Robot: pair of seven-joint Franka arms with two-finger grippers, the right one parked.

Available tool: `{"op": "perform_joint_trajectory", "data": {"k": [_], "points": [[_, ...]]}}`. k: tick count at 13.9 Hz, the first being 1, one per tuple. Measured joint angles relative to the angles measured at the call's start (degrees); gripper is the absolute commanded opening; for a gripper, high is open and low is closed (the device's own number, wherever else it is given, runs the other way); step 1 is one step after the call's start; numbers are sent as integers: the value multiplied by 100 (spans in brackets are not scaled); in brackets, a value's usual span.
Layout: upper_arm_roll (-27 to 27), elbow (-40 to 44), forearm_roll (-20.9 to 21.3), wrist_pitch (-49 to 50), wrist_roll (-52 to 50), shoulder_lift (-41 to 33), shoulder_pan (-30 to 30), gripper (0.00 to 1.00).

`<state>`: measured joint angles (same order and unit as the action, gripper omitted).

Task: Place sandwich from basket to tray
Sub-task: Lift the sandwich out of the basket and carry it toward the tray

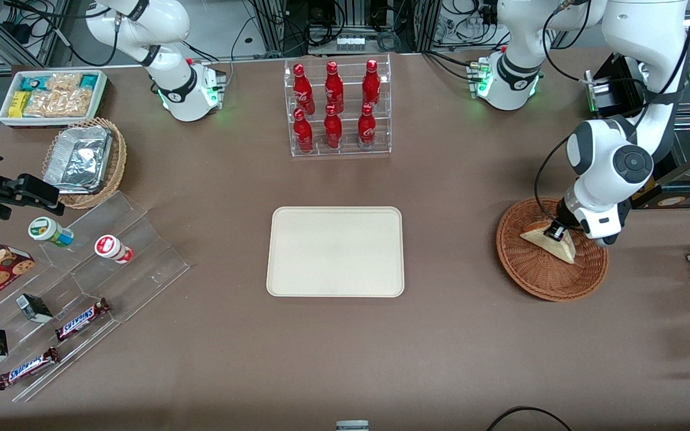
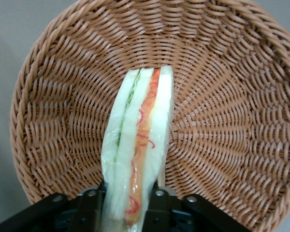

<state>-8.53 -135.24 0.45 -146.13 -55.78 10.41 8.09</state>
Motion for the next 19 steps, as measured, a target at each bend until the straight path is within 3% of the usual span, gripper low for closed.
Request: {"op": "perform_joint_trajectory", "data": {"k": [3,6,10,19], "points": [[6,179,12,374,17,-44,119,22],[65,804,232,1717,67,-257,246,22],[597,1782,530,3275,98,-449,264,22],[2508,2322,972,3557,157,-186,327,22]]}}
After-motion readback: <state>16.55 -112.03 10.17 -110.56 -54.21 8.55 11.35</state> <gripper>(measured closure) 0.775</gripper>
